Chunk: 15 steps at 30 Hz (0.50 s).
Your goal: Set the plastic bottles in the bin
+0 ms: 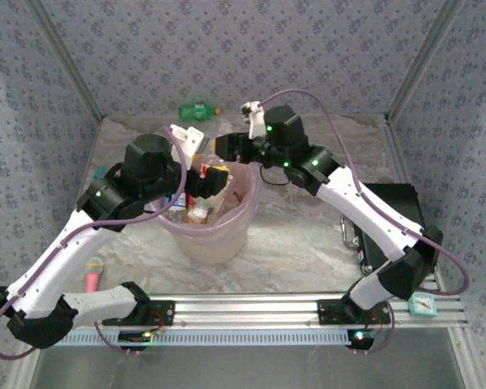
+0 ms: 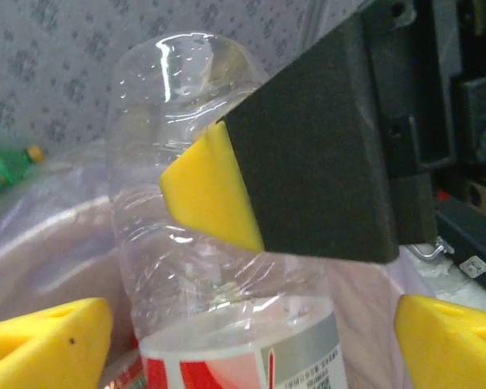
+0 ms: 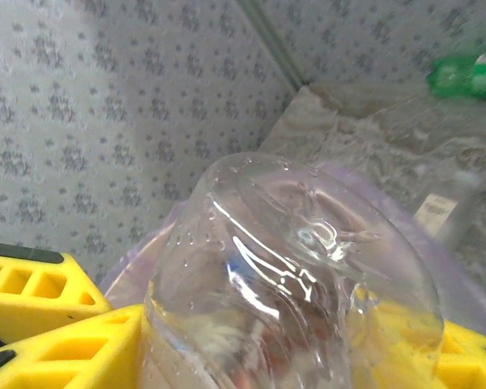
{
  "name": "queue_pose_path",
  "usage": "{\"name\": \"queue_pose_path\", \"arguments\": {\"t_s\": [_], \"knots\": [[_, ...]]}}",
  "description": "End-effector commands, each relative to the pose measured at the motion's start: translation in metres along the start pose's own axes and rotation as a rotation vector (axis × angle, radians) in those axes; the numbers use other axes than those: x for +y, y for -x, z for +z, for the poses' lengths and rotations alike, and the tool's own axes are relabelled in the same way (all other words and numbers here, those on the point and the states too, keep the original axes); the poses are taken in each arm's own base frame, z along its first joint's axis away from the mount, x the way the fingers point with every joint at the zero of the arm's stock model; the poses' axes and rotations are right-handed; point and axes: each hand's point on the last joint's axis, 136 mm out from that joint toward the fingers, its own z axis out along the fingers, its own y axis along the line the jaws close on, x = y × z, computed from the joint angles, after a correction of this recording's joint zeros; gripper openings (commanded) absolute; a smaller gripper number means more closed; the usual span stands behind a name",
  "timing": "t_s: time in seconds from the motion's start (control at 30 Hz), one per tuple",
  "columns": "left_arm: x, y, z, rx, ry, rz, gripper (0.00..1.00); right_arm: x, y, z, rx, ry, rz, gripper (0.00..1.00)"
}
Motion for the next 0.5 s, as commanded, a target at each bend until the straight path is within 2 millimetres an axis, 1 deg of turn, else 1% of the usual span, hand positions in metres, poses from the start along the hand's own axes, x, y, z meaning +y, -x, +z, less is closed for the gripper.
{"name": "queue_pose_path", "arguments": {"t_s": [0.0,0.13,0.23,0.3,0.37,0.4,0.47], "knots": [[0.018,-0.019,-0.007,0.028,0.091,-0.061,0.82,0.022,-0.009,0.005,0.039,0.046,-0.036,0.56],[0.036,-0.041,-0.006,0.056,0.172,-0.125,0.73,0.022,-0.028,0.020,0.096,0.041,-0.030,0.59],[0.047,-0.056,-0.002,0.080,0.218,-0.175,0.67,0.021,-0.038,0.029,0.132,0.037,-0.024,0.64],[0.053,-0.061,-0.002,0.086,0.244,-0.198,0.61,0.017,-0.041,0.032,0.148,0.015,-0.021,0.73],[0.057,-0.063,-0.004,0.080,0.256,-0.214,0.55,0.015,-0.039,0.031,0.144,-0.002,-0.032,0.80],[0.059,-0.064,-0.004,0.079,0.261,-0.223,0.53,0.014,-0.036,0.031,0.138,-0.013,-0.038,0.93],[0.063,-0.067,-0.004,0.080,0.269,-0.240,0.50,0.014,-0.030,0.030,0.131,-0.020,-0.049,0.97]]}}
